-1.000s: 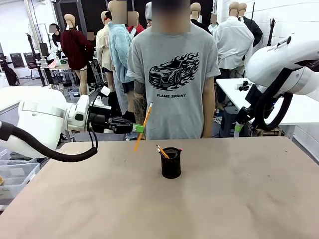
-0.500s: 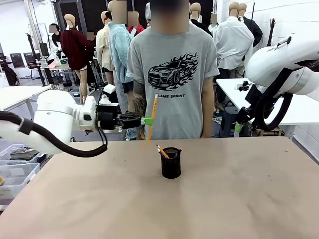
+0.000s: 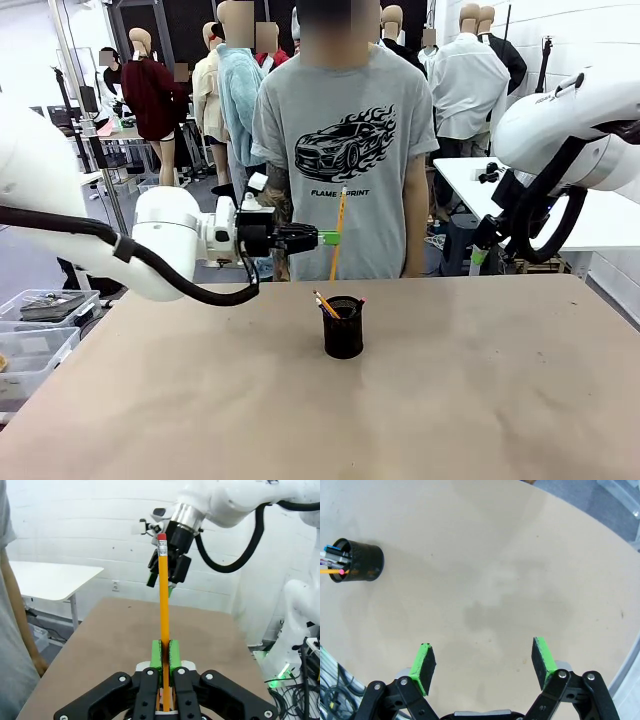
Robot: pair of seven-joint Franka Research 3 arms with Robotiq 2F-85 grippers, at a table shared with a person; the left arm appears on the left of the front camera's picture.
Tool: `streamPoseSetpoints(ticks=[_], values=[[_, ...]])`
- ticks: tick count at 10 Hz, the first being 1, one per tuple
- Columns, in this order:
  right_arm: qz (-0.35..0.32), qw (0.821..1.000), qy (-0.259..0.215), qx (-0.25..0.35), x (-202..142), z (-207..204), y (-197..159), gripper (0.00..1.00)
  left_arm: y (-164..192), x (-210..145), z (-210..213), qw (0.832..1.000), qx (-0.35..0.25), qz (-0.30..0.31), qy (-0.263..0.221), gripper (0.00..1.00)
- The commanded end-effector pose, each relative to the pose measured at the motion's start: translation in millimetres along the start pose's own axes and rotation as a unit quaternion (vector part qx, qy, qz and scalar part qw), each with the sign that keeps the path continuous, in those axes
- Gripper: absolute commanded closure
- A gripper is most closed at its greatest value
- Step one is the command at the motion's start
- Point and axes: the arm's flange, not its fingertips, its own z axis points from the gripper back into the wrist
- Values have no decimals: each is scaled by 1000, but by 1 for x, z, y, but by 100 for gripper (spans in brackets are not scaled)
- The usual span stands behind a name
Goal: Place the pens into the pen holder.
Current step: Pick up a writing instrument from the table and place it into the Pen holder.
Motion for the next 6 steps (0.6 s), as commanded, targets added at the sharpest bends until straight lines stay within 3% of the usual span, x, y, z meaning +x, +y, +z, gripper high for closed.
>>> streamPoseSetpoints(ticks=[1, 2, 3, 4, 5, 6], values=[[6, 1000, -2, -3, -1, -1, -2, 4, 26, -6, -13, 1000, 8, -13, 13, 100], [6, 1000, -2, -3, -1, -1, -2, 4, 34, -8, -16, 1000, 15, 1, 14, 100], [6, 1000, -2, -3, -1, -1, -2, 4, 26, -6, -16, 992, 61, 38, 106, 100], [6, 1000, -2, -3, -1, -1, -2, 4, 22, -11, -11, 1000, 10, 3, 5, 100], [6, 1000, -2, -3, -1, -1, -2, 4, 22, -11, -11, 1000, 10, 3, 5, 100], [6, 1000, -2, -3, -1, -1, -2, 4, 28, -16, -12, 999, 34, 11, 39, 100]])
